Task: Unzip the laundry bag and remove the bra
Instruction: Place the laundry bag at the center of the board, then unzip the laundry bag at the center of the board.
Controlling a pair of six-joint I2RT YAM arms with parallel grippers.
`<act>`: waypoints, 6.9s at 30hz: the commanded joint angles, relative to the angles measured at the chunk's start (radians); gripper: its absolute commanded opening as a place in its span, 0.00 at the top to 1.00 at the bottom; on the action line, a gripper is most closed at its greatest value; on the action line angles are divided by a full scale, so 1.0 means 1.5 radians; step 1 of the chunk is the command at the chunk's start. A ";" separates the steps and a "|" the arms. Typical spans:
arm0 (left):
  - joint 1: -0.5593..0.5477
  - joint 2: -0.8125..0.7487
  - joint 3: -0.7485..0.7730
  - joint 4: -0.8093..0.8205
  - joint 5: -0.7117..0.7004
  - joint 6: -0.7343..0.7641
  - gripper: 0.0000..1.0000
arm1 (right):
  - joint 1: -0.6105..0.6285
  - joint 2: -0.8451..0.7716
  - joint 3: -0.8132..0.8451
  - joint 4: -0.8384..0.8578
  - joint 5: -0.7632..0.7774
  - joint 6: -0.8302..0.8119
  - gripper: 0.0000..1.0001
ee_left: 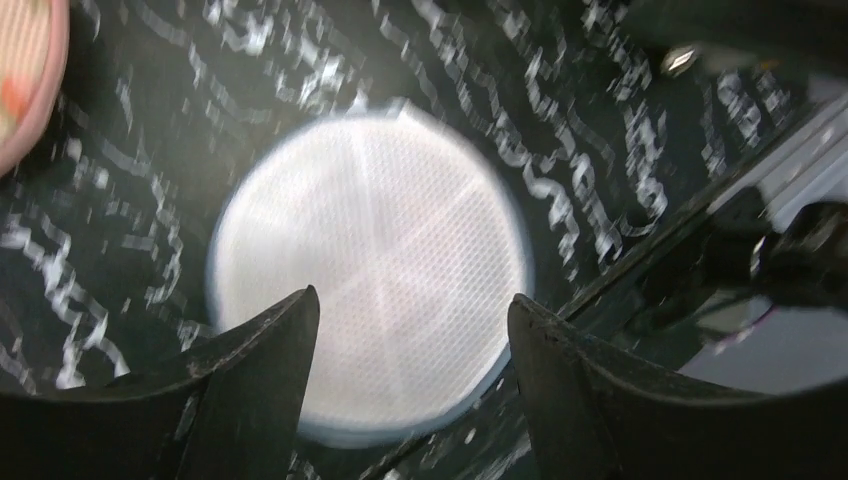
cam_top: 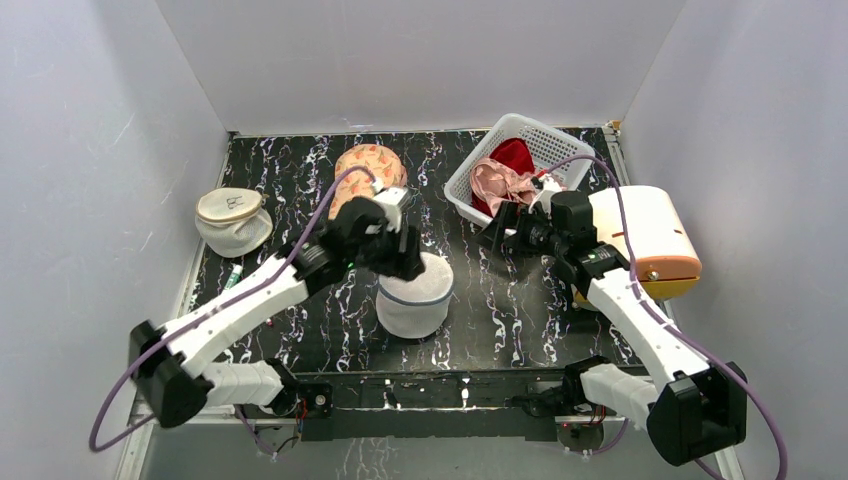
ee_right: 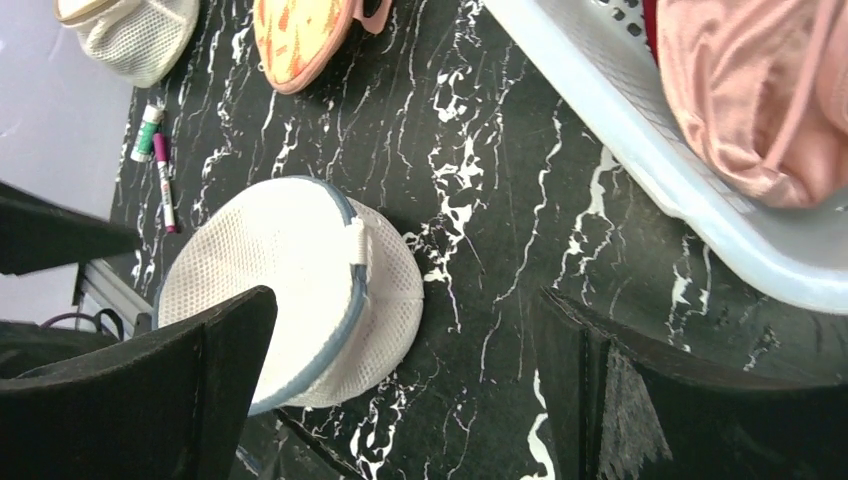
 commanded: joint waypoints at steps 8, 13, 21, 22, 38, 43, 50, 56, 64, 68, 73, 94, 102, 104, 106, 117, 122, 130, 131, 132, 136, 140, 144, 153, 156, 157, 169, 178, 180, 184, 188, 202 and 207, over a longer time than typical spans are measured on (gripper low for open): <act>-0.095 0.215 0.164 0.057 -0.131 -0.067 0.27 | 0.001 -0.143 0.018 -0.058 0.227 -0.003 0.02; -0.116 0.280 0.200 0.023 -0.233 -0.037 0.28 | 0.001 -0.237 0.003 -0.058 0.315 0.020 0.02; -0.141 0.397 0.256 -0.077 -0.361 0.008 0.30 | 0.001 -0.263 0.007 -0.057 0.322 0.001 0.02; -0.141 0.408 0.262 -0.090 -0.372 0.012 0.36 | 0.001 -0.257 0.011 -0.059 0.318 -0.003 0.02; -0.141 0.300 0.160 -0.017 -0.368 0.047 1.00 | 0.000 -0.208 0.001 -0.052 0.193 -0.026 0.02; -0.139 0.233 0.101 0.073 -0.350 0.067 1.00 | 0.000 -0.177 -0.017 -0.028 0.127 -0.014 0.02; -0.139 0.126 -0.004 0.253 -0.321 0.113 1.00 | 0.000 -0.118 -0.043 0.037 -0.009 -0.012 0.02; -0.139 0.099 -0.012 0.271 -0.295 0.129 1.00 | 0.001 -0.064 -0.044 0.069 -0.062 -0.006 0.02; -0.139 0.048 -0.037 0.338 -0.170 0.155 1.00 | 0.006 0.033 -0.004 0.093 -0.236 0.038 0.02; -0.139 -0.010 -0.140 0.476 -0.115 0.188 1.00 | 0.017 0.065 0.026 0.056 -0.272 0.012 0.02; -0.138 -0.036 -0.236 0.614 -0.087 0.239 1.00 | 0.018 0.105 0.052 0.054 -0.269 -0.032 0.03; -0.137 -0.150 -0.330 0.621 0.044 0.190 1.00 | 0.104 0.108 0.046 0.071 -0.206 0.049 0.04; -0.136 -0.134 -0.222 0.512 0.077 0.458 1.00 | 0.098 0.048 0.104 -0.085 -0.141 0.102 0.02; -0.133 -0.123 -0.238 0.566 0.071 0.559 1.00 | 0.096 0.034 0.134 -0.133 -0.099 0.089 0.02; -0.121 -0.103 -0.235 0.617 0.089 0.601 1.00 | 0.093 0.037 0.165 -0.188 -0.076 0.064 0.02; -0.081 -0.021 -0.298 0.542 0.213 0.609 1.00 | 0.091 -0.088 0.036 -0.146 -0.134 0.116 0.02; -0.082 -0.102 -0.361 0.510 0.181 0.516 0.85 | 0.091 -0.115 -0.008 -0.096 -0.105 0.120 0.02; -0.084 -0.092 -0.234 0.324 0.133 0.315 0.32 | 0.091 -0.100 0.042 -0.152 -0.023 0.062 0.02; -0.083 -0.084 -0.214 0.308 0.117 0.281 0.31 | 0.091 -0.100 0.047 -0.160 -0.019 0.055 0.02; -0.084 -0.076 -0.196 0.293 0.107 0.254 0.31 | 0.091 -0.098 0.053 -0.169 -0.011 0.047 0.02; -0.087 -0.050 -0.125 0.234 0.033 0.102 0.31 | 0.091 -0.104 0.087 -0.223 0.047 0.038 0.02; -0.108 -0.019 -0.089 0.203 0.003 0.023 0.35 | 0.091 -0.135 0.090 -0.238 0.104 0.045 0.02; -0.127 0.029 -0.035 0.124 -0.063 0.032 0.36 | 0.091 -0.168 0.079 -0.244 0.152 0.046 0.02; -0.171 0.128 0.056 0.005 -0.161 0.065 0.38 | 0.091 -0.204 0.061 -0.256 0.176 0.038 0.02; -0.189 0.148 0.059 0.010 -0.182 0.065 0.35 | 0.091 -0.199 0.058 -0.253 0.168 0.038 0.02; -0.194 0.155 0.064 0.010 -0.188 0.070 0.34 | 0.090 -0.197 0.056 -0.250 0.165 0.040 0.02; -0.229 0.242 0.089 0.028 -0.226 0.078 0.36 | 0.091 -0.200 0.036 -0.233 0.136 0.057 0.02; -0.229 0.198 0.065 0.034 -0.256 0.086 0.81 | 0.090 -0.211 -0.013 -0.157 0.028 0.058 0.02; -0.229 0.177 0.045 0.056 -0.239 0.085 0.88 | 0.090 -0.215 -0.029 -0.112 -0.032 0.060 0.02; -0.228 0.128 0.002 0.116 -0.207 0.088 1.00 | 0.091 -0.200 -0.059 -0.038 -0.090 0.067 0.04; -0.229 0.084 -0.032 0.173 -0.171 0.108 1.00 | 0.092 -0.156 -0.075 0.028 -0.166 0.068 0.20; -0.229 -0.035 -0.127 0.285 -0.071 0.195 1.00 | 0.092 -0.088 -0.135 0.202 -0.311 0.048 0.51; -0.229 -0.027 -0.120 0.287 -0.071 0.196 1.00 | 0.091 -0.081 -0.159 0.266 -0.348 0.078 0.59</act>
